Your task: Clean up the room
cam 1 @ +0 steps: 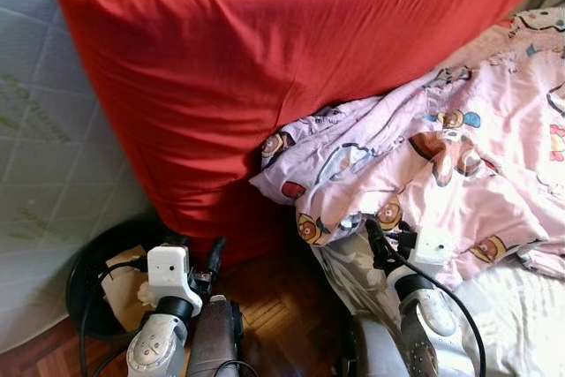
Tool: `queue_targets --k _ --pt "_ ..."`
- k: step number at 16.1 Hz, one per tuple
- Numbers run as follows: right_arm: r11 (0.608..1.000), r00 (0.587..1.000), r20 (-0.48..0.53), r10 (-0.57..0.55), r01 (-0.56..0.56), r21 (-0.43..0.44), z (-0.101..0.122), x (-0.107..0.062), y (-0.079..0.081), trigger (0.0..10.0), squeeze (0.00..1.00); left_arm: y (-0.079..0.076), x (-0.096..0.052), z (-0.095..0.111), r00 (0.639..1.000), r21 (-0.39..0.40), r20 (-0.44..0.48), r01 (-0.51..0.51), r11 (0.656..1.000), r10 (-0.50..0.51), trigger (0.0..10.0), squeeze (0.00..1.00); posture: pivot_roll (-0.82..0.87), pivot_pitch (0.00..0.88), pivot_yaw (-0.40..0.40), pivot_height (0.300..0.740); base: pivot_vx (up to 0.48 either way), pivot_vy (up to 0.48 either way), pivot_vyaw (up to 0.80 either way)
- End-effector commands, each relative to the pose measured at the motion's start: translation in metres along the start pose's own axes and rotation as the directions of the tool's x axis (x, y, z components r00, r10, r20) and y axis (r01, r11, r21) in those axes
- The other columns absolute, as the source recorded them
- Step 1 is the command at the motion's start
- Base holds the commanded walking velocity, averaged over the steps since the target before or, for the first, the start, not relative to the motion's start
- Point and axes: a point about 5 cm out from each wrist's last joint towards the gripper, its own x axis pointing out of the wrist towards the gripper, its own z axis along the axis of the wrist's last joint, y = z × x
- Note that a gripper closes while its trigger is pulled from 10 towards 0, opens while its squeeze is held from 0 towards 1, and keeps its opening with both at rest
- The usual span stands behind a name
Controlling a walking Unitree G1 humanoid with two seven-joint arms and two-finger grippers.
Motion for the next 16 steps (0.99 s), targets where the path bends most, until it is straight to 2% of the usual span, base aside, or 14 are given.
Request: queue_targets --k 1,4,5,7,10,11,13,16 --pt "1.000 1.000 -0.021 -0.019 0.019 -0.007 -0.007 -0.002 -0.002 10.0 0.00 0.002 -0.004 -0.006 1.000 -0.007 -0.030 -0.010 1.000 0.009 10.0 0.00 0.02 0.248 0.024 0.612 0.000 0.000 0.00" --pt "0.998 0.996 -0.065 -0.067 0.067 -0.006 -0.018 -0.004 -0.005 10.0 0.00 0.000 -0.004 -0.006 0.999 -0.011 -0.032 -0.003 1.000 0.003 10.0 0.00 0.03 0.251 0.023 0.612 0.000 0.000 0.00" --pt "0.992 0.987 -0.096 -0.127 0.127 -0.007 -0.025 -0.003 -0.012 10.0 0.00 0.000 -0.004 -0.005 0.999 -0.011 -0.032 -0.002 1.000 0.002 10.0 0.00 0.03 0.253 0.023 0.612 0.000 0.000 0.00" --pt "0.970 0.952 -0.196 -0.235 0.218 -0.107 -0.040 -0.003 -0.029 10.0 0.00 0.000 -0.003 -0.005 0.999 -0.008 -0.035 -0.001 1.000 0.001 10.0 0.00 0.04 0.256 0.027 0.612 0.000 0.000 0.00" --pt "0.962 0.930 -0.261 -0.259 0.225 -0.155 -0.049 -0.004 -0.040 10.0 0.00 0.001 -0.003 -0.008 0.999 -0.003 -0.053 0.009 1.000 -0.009 10.0 0.00 0.05 0.263 0.032 0.612 0.000 0.000 0.00" --pt "0.957 0.925 -0.257 -0.279 0.246 -0.151 -0.048 -0.003 -0.044 10.0 1.00 0.002 -0.004 -0.008 0.998 -0.002 -0.056 0.008 1.000 -0.008 10.0 0.00 0.05 0.269 0.033 0.612 0.000 0.000 0.00" --pt "0.943 0.910 -0.249 -0.331 0.306 -0.134 -0.044 -0.002 -0.053 10.0 1.00 0.004 -0.006 -0.010 0.998 0.003 -0.070 0.008 1.000 -0.007 10.0 0.00 0.06 0.273 0.037 0.612 0.000 0.000 0.00" --pt "0.920 0.869 -0.302 -0.391 0.359 -0.157 -0.053 -0.008 -0.065 10.0 1.00 0.003 -0.008 -0.012 0.996 0.004 -0.085 0.017 1.000 -0.016 10.0 0.00 0.06 0.282 0.045 0.612 0.000 0.000 0.00"
